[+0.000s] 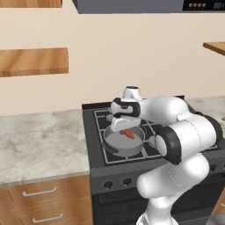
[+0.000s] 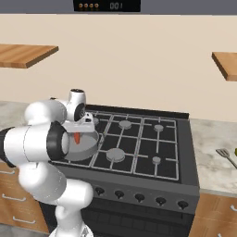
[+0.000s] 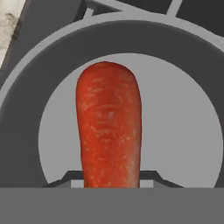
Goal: Put the carrot and lemon in the pot. Retrieve the spatula and lightly stir the vegetables in the pot.
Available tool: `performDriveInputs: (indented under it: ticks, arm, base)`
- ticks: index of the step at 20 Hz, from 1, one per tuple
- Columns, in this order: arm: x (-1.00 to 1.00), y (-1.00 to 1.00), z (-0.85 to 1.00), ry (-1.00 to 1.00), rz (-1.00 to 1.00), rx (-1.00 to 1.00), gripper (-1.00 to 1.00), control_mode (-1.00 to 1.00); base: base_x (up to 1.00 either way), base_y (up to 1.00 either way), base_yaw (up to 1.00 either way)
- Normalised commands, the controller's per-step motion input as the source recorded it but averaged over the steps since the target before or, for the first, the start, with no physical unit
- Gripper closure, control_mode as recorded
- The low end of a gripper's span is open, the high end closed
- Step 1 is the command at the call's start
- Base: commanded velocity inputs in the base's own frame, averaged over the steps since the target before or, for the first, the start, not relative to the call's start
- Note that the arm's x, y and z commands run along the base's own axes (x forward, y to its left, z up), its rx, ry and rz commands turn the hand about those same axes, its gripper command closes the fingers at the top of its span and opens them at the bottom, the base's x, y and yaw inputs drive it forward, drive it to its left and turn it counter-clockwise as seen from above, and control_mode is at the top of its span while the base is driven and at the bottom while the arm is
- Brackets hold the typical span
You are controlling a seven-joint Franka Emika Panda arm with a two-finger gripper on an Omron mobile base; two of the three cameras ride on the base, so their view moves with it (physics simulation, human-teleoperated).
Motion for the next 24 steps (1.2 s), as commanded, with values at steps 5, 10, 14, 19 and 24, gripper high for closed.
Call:
performDriveInputs:
  ticks: [5, 10, 14, 19, 24]
  arm:
    - [0.17, 0.0, -0.43, 0.0, 0.0, 0.0, 1.0, -1.0]
    - [0.04, 0.0, -0.24, 0.0, 0.0, 0.0, 1.0, -1.0]
    - [0.0, 0.0, -0.04, 0.0, 0.0, 0.0, -1.0, -1.0]
    - [0.0, 0.0, 0.0, 0.01, 0.0, 0.0, -1.0, -1.0]
    - [0.0, 0.0, 0.07, 0.04, 0.0, 0.0, -1.0, -1.0]
  base:
    - [0.0, 0.0, 0.0]
    - [0.0, 0.0, 0.0]
    - [0.0, 0.0, 0.0]
    - [0.0, 0.0, 0.0]
    - [0.0, 0.0, 0.0]
